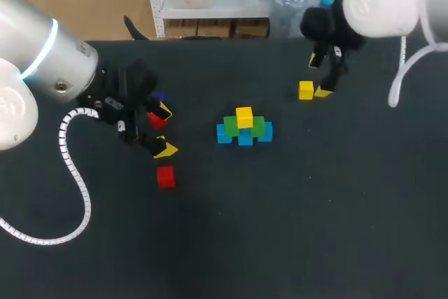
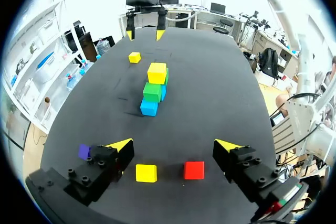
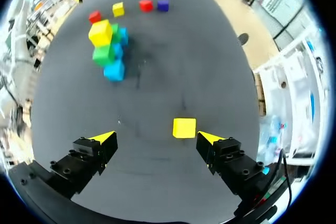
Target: Place the blue cubes, place green cubes on the blue cubes, place the yellow cubes on the green cubes, then place the red cubes on the yellow cubes, and place purple cube on the red cubes.
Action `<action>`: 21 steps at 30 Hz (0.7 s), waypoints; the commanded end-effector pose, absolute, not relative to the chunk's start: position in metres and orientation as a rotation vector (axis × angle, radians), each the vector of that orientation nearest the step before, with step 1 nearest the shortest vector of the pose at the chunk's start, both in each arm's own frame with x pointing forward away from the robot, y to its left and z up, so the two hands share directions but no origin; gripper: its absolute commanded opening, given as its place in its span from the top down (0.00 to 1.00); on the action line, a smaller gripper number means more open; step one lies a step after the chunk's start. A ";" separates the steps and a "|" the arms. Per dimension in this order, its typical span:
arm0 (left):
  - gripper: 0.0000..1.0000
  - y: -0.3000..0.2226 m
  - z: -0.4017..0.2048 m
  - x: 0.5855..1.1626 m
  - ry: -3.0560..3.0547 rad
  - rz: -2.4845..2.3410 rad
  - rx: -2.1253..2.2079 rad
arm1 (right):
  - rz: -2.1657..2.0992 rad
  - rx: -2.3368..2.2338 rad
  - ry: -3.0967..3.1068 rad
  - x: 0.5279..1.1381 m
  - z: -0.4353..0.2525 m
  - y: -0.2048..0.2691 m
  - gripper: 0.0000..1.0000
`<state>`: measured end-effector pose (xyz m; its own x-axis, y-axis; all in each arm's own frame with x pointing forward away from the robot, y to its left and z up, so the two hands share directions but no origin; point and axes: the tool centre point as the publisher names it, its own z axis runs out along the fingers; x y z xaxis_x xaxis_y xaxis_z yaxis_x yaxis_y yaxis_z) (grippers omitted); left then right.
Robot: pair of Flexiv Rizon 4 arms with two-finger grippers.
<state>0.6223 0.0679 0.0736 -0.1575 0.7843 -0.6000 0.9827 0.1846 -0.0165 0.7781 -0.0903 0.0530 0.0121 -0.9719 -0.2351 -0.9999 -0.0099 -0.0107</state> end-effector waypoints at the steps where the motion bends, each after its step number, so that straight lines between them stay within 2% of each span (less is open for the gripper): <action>1: 0.00 0.069 0.073 0.622 1.997 -0.574 1.653 | 0.211 -2.197 2.095 0.792 0.039 -0.084 0.00; 21: 0.00 0.069 0.073 0.622 1.997 -0.574 1.653 | 0.136 -2.066 2.208 0.816 0.009 -0.082 0.00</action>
<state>0.6223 0.0678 0.0736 -0.1575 0.7844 -0.6000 0.9827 0.1846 -0.0166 0.8094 -0.0861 0.0119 -0.0645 -0.9859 -0.1543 -0.9974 0.0689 -0.0232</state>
